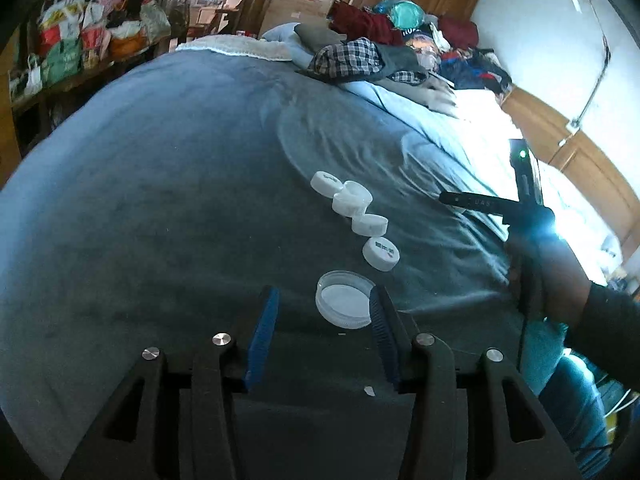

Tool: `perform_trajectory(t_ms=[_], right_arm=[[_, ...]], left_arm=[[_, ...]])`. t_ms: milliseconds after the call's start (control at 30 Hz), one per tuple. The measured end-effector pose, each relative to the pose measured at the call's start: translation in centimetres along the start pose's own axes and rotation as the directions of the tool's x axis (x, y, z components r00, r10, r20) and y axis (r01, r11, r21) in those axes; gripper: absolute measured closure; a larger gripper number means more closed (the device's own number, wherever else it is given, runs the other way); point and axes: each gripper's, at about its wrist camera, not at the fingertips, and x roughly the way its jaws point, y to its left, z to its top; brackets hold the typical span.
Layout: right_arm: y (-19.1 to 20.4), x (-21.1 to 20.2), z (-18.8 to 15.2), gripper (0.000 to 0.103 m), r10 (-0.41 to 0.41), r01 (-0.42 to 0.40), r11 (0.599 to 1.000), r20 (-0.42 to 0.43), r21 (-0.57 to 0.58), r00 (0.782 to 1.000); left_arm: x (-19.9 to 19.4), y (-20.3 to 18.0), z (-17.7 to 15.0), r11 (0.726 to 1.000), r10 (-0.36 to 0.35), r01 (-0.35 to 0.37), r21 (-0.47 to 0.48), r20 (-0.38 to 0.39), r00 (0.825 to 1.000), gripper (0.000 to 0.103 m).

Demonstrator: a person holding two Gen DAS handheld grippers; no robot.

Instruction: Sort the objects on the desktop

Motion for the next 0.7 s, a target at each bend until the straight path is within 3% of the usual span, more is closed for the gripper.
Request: perform_trajectory(t_ms=[67,133,200,467,533,700], right_arm=[[-0.2,0.0,-0.1,0.085,0.009,-0.009,1.0,-0.019,0.004,1.0],[-0.4,-0.7,-0.3,0.095,0.023,-0.023,1.0,-0.013,0.014,1.0],[-0.3,-1.9,-0.8,0.096,0.061,-0.061,0.998,-0.009,0.017,0.998],[2.1,-7.4,-2.2,0.099,0.197,-0.197,0.98,0.065,-0.018,0.978],[2.7,-8.3,-2.3,0.099,0.214,-0.213,0.977,0.07,-0.029,0.974],[3.5,-10.2,-2.6,0.099,0.22,-0.215,0.975,0.096,-0.062,0.971]], left_arm=[[-0.2,-0.5,-0.1,0.999,-0.002,0.001,0.04,0.004,1.0,0.052],[-0.4,-1.3,-0.1,0.996,-0.001,0.0,0.085,0.012,1.0,0.05],[-0.2,-1.9,-0.1,0.992,0.011,-0.012,0.128,0.011,1.0,0.044],[2.2,-2.6,0.9,0.98,0.077,-0.078,0.184,0.012,0.997,0.04],[3.7,-2.7,0.6,0.977,0.091,-0.083,0.197,-0.032,0.995,0.04],[4.3,-2.9,0.6,0.974,0.109,-0.101,0.205,-0.027,0.994,0.039]])
